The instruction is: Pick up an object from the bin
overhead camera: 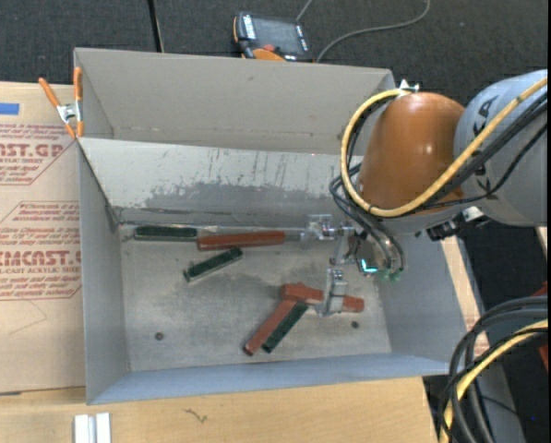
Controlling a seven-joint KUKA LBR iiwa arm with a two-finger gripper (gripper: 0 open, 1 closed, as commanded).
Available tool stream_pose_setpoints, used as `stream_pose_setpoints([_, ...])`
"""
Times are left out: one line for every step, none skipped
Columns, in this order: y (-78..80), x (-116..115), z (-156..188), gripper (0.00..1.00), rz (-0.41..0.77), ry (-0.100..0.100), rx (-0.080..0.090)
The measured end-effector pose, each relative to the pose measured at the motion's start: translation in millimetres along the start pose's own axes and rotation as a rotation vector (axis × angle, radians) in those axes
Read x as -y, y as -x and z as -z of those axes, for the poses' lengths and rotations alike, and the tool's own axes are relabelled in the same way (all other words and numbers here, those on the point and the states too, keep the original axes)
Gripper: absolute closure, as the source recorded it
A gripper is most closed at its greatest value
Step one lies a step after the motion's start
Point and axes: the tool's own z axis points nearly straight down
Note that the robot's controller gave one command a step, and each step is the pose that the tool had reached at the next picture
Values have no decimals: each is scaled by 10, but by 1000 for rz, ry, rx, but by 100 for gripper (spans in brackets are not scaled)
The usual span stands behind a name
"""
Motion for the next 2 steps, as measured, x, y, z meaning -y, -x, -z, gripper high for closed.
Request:
stream_pose_setpoints([59,-525,-1185,0,538,-1,3])
stream_pose_setpoints([-99,-550,-871,0,631,-2,8])
